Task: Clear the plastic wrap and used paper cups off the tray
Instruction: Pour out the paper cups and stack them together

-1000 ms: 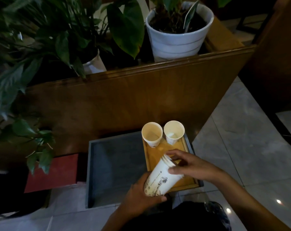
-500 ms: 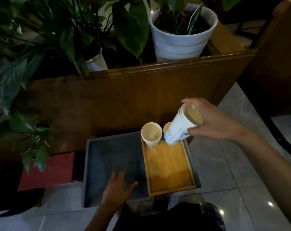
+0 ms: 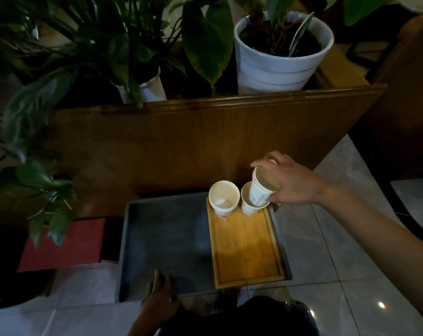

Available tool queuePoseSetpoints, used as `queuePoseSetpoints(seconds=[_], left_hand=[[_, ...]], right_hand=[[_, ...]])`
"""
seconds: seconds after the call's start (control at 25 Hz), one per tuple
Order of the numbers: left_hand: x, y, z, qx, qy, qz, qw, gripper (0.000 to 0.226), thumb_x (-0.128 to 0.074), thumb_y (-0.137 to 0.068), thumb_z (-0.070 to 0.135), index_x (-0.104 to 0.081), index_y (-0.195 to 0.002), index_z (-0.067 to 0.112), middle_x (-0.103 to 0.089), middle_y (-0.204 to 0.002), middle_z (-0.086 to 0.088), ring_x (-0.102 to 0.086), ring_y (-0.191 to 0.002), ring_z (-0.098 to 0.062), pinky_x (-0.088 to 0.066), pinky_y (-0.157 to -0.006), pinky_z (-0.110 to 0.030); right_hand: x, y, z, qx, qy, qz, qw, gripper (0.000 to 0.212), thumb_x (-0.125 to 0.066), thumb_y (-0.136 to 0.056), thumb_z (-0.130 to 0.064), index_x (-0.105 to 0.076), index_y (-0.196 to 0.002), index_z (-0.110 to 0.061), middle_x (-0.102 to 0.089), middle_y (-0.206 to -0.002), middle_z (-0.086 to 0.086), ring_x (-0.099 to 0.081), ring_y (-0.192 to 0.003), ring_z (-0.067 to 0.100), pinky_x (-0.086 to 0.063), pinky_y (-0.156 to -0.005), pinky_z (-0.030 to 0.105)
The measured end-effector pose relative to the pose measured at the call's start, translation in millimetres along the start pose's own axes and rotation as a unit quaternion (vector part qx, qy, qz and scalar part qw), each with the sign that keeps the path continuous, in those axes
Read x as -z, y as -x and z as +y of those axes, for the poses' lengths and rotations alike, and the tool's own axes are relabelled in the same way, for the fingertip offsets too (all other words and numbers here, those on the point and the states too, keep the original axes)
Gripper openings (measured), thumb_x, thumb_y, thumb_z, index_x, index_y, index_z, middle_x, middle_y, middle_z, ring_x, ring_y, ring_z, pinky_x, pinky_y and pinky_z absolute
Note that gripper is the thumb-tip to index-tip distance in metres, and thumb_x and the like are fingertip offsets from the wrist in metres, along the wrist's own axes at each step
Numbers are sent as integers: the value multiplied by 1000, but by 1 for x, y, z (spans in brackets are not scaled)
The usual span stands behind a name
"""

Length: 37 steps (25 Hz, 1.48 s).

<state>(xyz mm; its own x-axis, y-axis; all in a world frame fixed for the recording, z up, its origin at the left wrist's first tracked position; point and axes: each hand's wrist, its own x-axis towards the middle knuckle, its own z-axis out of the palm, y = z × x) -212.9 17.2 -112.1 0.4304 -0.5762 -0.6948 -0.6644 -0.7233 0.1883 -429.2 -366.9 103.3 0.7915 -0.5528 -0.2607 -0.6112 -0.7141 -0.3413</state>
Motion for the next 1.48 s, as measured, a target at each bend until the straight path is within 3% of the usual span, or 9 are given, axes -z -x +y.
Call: queuePoseSetpoints(seconds=[0.4,0.76,0.88,1.08,1.16,1.24,1.32,1.4,1.48], left_hand=[[12,2,5,-11,-9,-55,998,79,-52,-97,41,-9,-158,17,18,-164,-14,-3,-151,-41,-26,-119,-46],[14,6,5,-8,-17,-55,998,81,-52,-96,40,-5,-159,21,18,-165,-12,1,-151,-40,-26,-119,-47],[13,3,3,-7,-15,-63,998,84,-53,-94,44,-5,-159,22,18,-164,-12,1,-151,-42,-25,-120,-48],[15,-1,-2,-8,-15,-70,997,86,-53,-94,47,-5,-160,20,19,-164,-13,-1,-151,-41,-23,-121,-46],[15,-2,-3,-1,-10,-78,997,89,-54,-93,50,-4,-160,20,20,-164,-12,-1,-152,-41,-23,-121,-46],[16,-2,-1,5,-6,-82,997,90,-54,-93,50,-3,-160,21,20,-164,-13,-2,-151,-41,-22,-121,-46],[15,-2,2,8,-7,-76,997,89,-56,-93,46,-3,-160,19,19,-164,-14,-3,-151,-42,-22,-121,-44],[14,-2,5,8,-11,-65,998,88,-56,-94,44,-4,-159,17,19,-164,-16,-5,-151,-42,-22,-121,-40],[14,-1,6,10,-14,-59,998,87,-55,-93,42,-5,-159,16,17,-164,-17,-5,-151,-41,-21,-121,-38]], right_hand=[[-66,-25,11,0,59,-92,994,96,-82,-72,-22,-27,-147,-44,-24,-149,-9,-35,-137,22,-47,-103,41],[-91,-39,10,-9,68,-83,994,97,-81,-72,-15,-27,-150,-37,-23,-156,-1,-29,-145,30,-39,-112,42],[-90,-40,11,-11,79,-87,993,101,-83,-72,-20,-24,-152,-37,-22,-159,-4,-25,-148,30,-37,-114,44],[-83,-35,8,-30,109,-90,989,118,-87,-67,-46,-7,-155,-49,5,-167,-11,9,-155,34,-16,-121,59],[-72,-25,3,-45,77,-81,993,121,-87,-66,-50,-5,-155,-50,6,-167,-11,11,-155,32,-15,-122,59],[-60,-13,-4,-56,31,-45,997,111,-85,-68,-50,-16,-155,-46,-10,-166,-8,1,-154,29,-21,-121,57],[-56,4,-16,-32,-45,61,997,81,-78,-74,-48,-40,-146,-42,-40,-151,-8,-26,-144,18,-39,-114,49],[-67,23,-32,-1,-131,183,974,47,-66,-78,-52,-58,-123,-41,-58,-119,-20,-50,-114,-3,-52,-93,27],[-94,42,-49,10,-163,201,966,26,-56,-84,-52,-59,-108,-45,-59,-99,-30,-58,-95,-10,-49,-78,10]])
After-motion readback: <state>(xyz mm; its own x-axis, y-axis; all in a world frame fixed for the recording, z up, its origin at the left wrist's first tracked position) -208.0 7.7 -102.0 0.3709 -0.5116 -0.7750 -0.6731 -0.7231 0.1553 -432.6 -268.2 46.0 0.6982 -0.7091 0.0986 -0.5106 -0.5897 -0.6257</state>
